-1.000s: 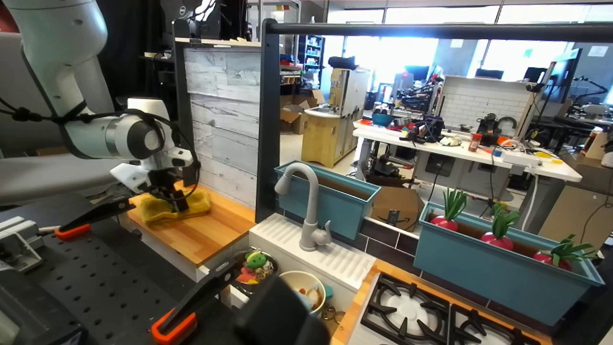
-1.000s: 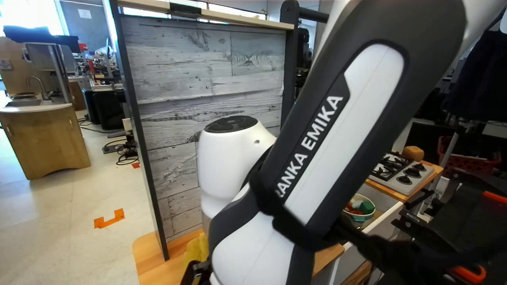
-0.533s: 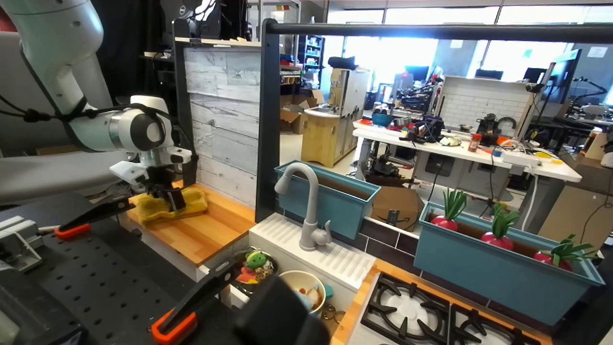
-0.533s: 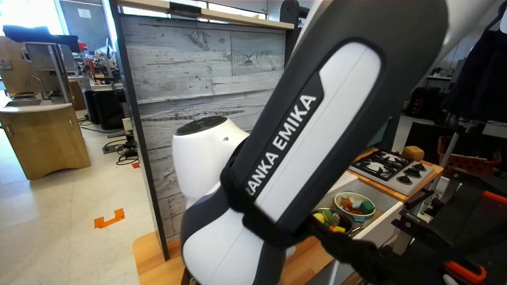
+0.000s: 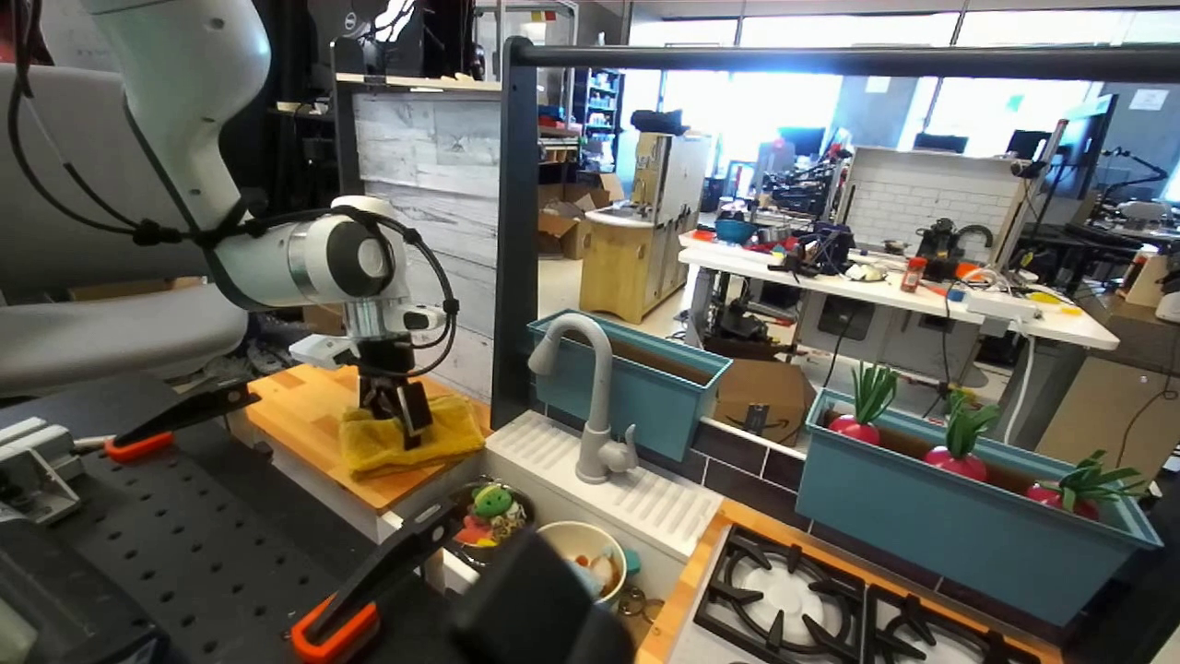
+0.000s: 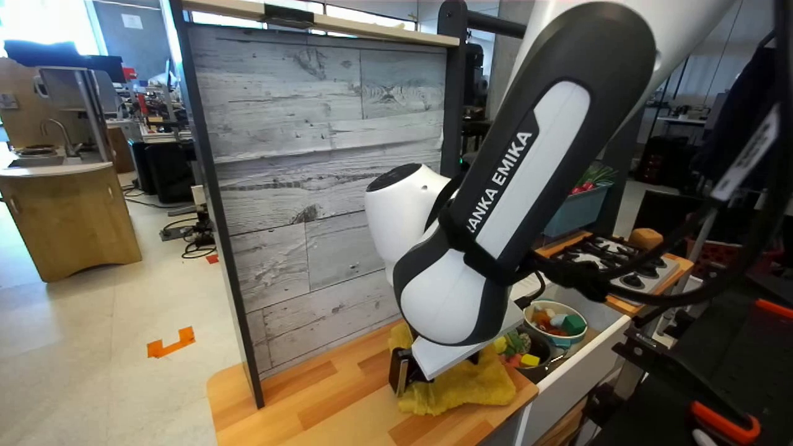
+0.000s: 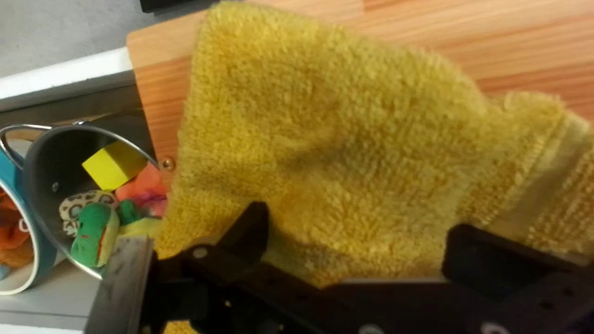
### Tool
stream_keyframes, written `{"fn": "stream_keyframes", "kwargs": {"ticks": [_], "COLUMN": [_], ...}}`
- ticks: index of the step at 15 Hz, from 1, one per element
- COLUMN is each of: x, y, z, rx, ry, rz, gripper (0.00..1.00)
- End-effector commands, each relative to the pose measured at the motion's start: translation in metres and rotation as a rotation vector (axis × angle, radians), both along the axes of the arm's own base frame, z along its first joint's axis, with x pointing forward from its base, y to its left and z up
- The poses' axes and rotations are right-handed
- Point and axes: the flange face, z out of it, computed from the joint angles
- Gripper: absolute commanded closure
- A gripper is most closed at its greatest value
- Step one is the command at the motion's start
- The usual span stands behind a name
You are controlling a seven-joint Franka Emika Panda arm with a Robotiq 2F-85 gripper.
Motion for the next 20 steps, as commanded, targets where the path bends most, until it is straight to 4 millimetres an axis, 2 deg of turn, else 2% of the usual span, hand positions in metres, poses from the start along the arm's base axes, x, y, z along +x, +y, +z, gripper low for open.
{"fn": "stream_keyframes", "kwargs": {"ticks": [1,5,6,7,8,9,10,17,18,19,20], "x": [-0.026,-0.053,-0.059,-0.064,-0.065,-0.064,-0.058,-0.019,-0.015,-0.013,-0.013], "y": [0.056,0.155,0.174,0.186,0.186,0.182,0.166,0.0,-0.017,-0.02,-0.008], "z": [-0.02,-0.007,-0.003,-0.003,-0.007,-0.009,-0.013,-0.017,-0.02,-0.021,-0.023], "rx": [0.067,0.235,0.261,0.271,0.249,0.22,0.195,-0.081,-0.104,-0.109,-0.081], "ry": [-0.055,-0.13,-0.121,-0.112,-0.105,-0.111,-0.129,-0.202,-0.217,-0.216,-0.218], "rz": [0.119,0.213,0.217,0.223,0.22,0.226,0.212,0.007,-0.005,-0.015,0.002], "gripper": [0.0,0.0,0.0,0.0,0.0,0.0,0.0,0.0,0.0,0.0,0.0]}}
